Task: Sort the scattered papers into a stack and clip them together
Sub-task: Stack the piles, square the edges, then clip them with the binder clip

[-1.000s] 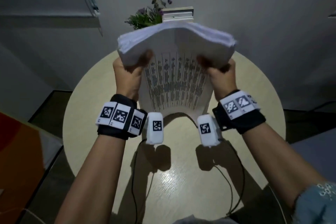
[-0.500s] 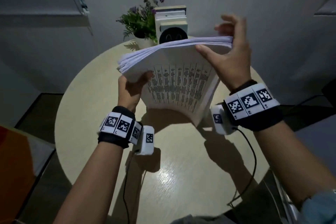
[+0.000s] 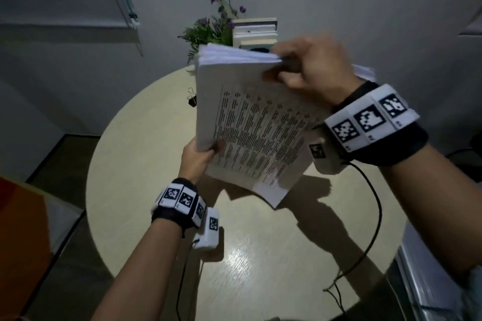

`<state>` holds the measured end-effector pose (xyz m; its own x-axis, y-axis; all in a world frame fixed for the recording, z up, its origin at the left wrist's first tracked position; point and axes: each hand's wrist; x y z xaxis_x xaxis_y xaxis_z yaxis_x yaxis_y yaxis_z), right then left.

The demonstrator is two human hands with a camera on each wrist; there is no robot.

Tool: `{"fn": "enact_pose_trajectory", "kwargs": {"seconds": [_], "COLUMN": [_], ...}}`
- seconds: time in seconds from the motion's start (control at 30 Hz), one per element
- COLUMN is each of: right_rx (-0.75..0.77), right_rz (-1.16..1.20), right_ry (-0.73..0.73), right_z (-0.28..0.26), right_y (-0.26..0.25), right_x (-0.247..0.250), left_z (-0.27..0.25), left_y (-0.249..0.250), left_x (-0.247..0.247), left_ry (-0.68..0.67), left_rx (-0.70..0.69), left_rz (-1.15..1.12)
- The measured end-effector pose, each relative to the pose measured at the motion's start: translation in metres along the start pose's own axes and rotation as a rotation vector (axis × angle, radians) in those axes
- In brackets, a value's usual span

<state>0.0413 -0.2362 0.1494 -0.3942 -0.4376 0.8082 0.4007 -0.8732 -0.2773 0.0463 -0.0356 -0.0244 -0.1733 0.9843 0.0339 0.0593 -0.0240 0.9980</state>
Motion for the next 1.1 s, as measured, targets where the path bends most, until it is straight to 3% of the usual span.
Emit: {"fn": "enact_pose_trajectory", "kwargs": {"seconds": [0.07,0.13,0.23,0.3,0.37,0.47,0.57,0.63,0.7,0.77,0.87,0.93,0.97,1.03,1.1], "right_rx": [-0.139,-0.263,-0.522,-0.736,-0.888,-1.086,-1.328,-1.428,-1.451,-1.471,-1.497,-1.401,-1.347,-1.289,-1.214], "right_rz": [0.136,0.236,0.468,0.569,0.448,0.398,0.458,0.511,0.533,0.611,0.763,0.572,0.398,0.232,0.364], "right_ry": [0.076,0.089,0.164,0.244,0.192,0.136,0.020,-0.110,-0.273,-0.327,-0.442,-0.530,-0.505,-0.312,-0.117], "right_z": [-0.001,-0.007,-0.028,-0.046,-0.067,-0.101,-0.141,-0.162,-0.178,-0.193,-0.209,-0.207,-0.201,-0.185,-0.162], "right_y": [0.017,0.036,0.056,0.073,0.091,0.107,0.107,0.107,0.106,0.103,0.092,0.103,0.113,0.129,0.136], "right_x": [0.009,0.009,-0.009,-0.027,-0.047,-0.079,-0.114,-0.131,-0.143,-0.150,-0.149,-0.142,-0.138,-0.126,-0.114], "left_z": [0.002,0.008,0.010,-0.004,-0.017,-0.021,-0.022,-0.026,-0.024,-0.022,-0.021,-0.018,-0.016,-0.014,-0.018], "left_y": [-0.023,-0.040,-0.061,-0.073,-0.087,-0.106,-0.108,-0.106,-0.104,-0.102,-0.087,-0.081,-0.076,-0.063,-0.045], "left_x": [0.013,0.028,0.033,0.023,0.018,0.023,0.021,0.009,-0.006,-0.022,-0.037,-0.040,-0.040,-0.036,-0.032], "left_ry": [0.079,0.109,0.033,-0.045,-0.105,0.090,0.334,0.378,0.412,0.451,0.418,0.403,0.376,0.292,0.189], "left_rx": [0.087,0.205,0.463,0.602,0.679,0.681,0.743,0.771,0.768,0.767,0.701,0.631,0.585,0.441,0.295], "left_rz": [0.013,-0.111,-0.358,-0.276,-0.114,-0.023,-0.081,-0.134,-0.162,-0.182,0.112,0.230,0.235,0.241,0.198]}}
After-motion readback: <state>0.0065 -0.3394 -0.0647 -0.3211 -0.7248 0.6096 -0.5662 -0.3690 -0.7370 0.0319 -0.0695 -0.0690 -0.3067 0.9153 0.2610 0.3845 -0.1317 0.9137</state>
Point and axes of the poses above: each hand's wrist, its own z-axis towards the middle knuckle, its own x-axis out of the back of the hand, y = z × x, and after that the axes turned 6 degrees about y, right-handed
